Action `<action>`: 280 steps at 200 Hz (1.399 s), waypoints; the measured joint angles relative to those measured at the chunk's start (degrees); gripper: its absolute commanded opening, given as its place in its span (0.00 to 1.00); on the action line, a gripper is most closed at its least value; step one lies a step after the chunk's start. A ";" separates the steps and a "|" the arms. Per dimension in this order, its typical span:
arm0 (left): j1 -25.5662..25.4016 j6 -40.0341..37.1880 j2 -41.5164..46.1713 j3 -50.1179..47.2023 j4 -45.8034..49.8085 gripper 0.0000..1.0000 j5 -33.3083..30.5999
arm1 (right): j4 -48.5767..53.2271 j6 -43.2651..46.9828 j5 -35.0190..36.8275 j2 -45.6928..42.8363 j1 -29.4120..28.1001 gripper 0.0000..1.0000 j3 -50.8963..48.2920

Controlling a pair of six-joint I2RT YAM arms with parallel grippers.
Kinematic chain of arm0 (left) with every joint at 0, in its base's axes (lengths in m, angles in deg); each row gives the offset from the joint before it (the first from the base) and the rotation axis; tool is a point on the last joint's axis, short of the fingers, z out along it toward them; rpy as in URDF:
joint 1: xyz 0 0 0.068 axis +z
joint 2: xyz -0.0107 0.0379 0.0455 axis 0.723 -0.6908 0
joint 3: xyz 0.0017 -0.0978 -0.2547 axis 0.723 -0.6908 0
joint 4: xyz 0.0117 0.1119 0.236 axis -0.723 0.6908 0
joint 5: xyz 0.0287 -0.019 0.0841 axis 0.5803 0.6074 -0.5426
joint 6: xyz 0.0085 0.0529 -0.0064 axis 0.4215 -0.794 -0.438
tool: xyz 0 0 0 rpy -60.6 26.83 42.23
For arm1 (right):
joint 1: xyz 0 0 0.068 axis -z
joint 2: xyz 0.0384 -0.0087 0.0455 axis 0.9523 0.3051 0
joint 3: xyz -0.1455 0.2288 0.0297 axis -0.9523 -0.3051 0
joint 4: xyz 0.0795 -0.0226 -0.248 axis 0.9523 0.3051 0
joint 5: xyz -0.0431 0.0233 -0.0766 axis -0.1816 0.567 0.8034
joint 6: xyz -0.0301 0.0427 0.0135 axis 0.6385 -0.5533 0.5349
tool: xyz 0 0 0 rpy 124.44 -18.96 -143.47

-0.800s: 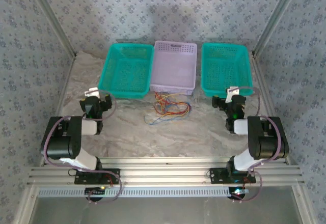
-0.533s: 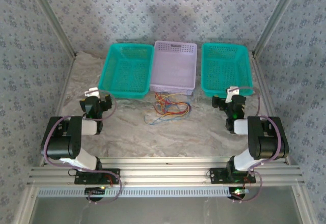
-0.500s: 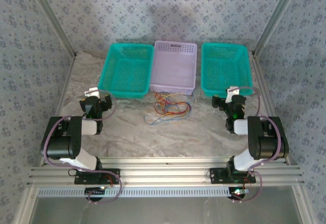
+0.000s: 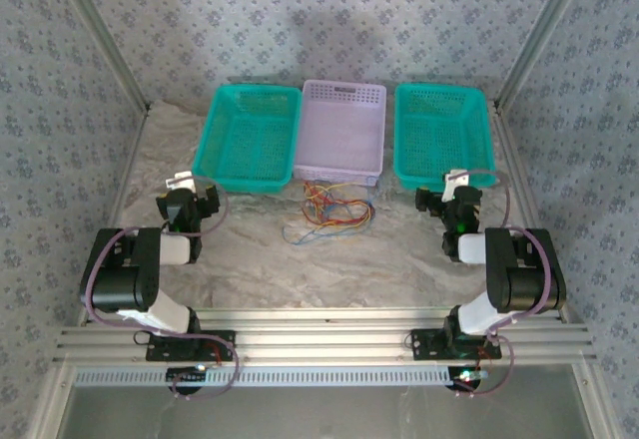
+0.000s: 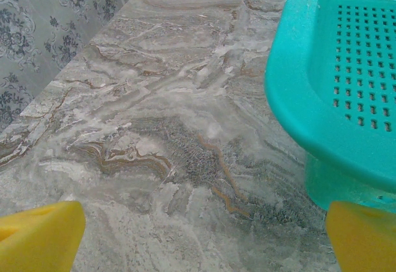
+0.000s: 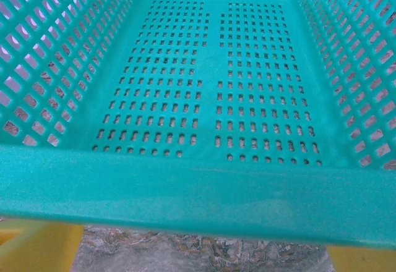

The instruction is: Untangle the cables

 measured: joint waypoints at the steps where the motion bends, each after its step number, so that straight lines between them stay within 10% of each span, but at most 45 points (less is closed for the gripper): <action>1: 0.00 0.00 0.00 0.00 0.00 1.00 0.00 | 0.02 0.00 0.04 -0.07 -0.04 1.00 -0.02; 103: 0.00 0.00 0.00 0.00 -0.02 1.00 0.00 | 21.70 -0.63 4.04 -37.38 -6.49 1.00 2.05; 181: 0.00 0.00 0.00 0.00 0.00 1.00 0.00 | 39.01 -25.40 -2.97 -52.00 -5.92 1.00 6.12; 280: 0.31 -0.02 1.64 -0.44 0.68 1.00 2.51 | 43.19 -31.36 -6.10 -51.45 -12.83 1.00 6.10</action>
